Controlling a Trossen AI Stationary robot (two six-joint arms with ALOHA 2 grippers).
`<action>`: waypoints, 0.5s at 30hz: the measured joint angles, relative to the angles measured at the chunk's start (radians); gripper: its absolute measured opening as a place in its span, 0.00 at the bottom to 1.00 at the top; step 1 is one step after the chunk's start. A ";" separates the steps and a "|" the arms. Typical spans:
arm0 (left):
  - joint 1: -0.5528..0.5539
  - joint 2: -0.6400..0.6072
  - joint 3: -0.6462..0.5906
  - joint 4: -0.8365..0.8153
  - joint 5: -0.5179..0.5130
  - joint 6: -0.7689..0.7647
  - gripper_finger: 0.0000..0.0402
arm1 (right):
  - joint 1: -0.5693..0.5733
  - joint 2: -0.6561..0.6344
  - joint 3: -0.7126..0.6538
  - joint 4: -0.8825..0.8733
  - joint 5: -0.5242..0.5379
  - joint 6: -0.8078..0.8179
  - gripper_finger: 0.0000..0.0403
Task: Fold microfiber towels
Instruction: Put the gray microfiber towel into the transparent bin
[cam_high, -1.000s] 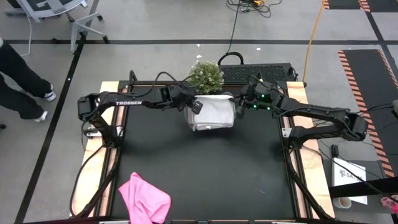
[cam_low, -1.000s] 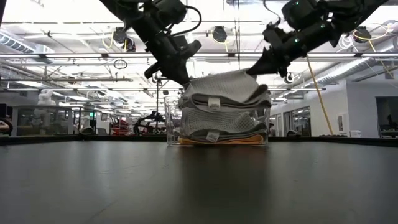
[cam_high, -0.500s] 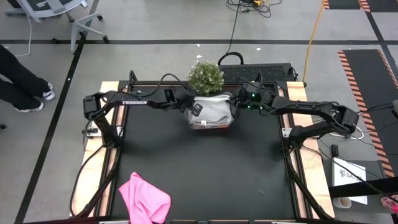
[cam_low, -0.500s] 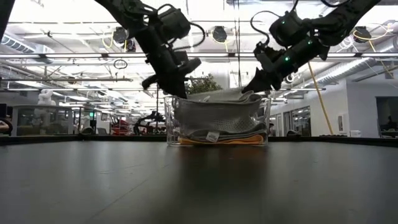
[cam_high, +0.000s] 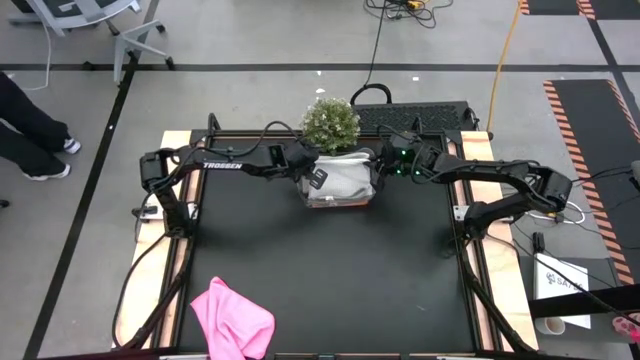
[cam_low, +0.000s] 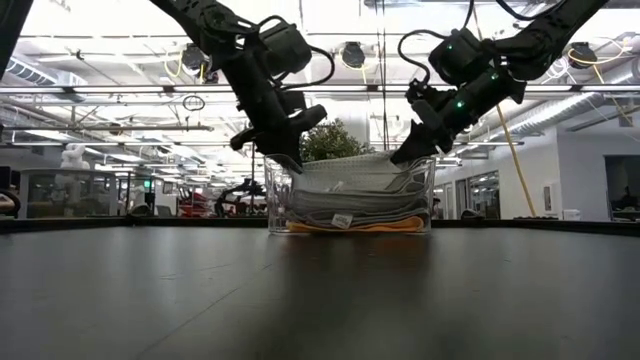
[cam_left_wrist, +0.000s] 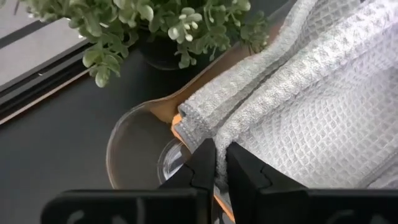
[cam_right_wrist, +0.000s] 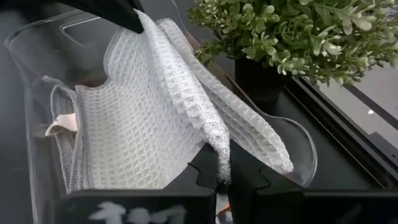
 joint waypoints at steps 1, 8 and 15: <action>0.001 0.000 0.000 0.000 0.002 0.007 0.08 | 0.000 0.000 0.000 0.000 0.004 -0.002 0.02; 0.002 0.000 0.000 -0.006 -0.009 0.063 0.09 | 0.000 0.000 0.000 -0.011 0.034 -0.006 0.14; 0.001 -0.005 0.000 0.010 -0.060 0.054 0.14 | 0.000 -0.009 0.000 -0.010 0.085 -0.010 0.29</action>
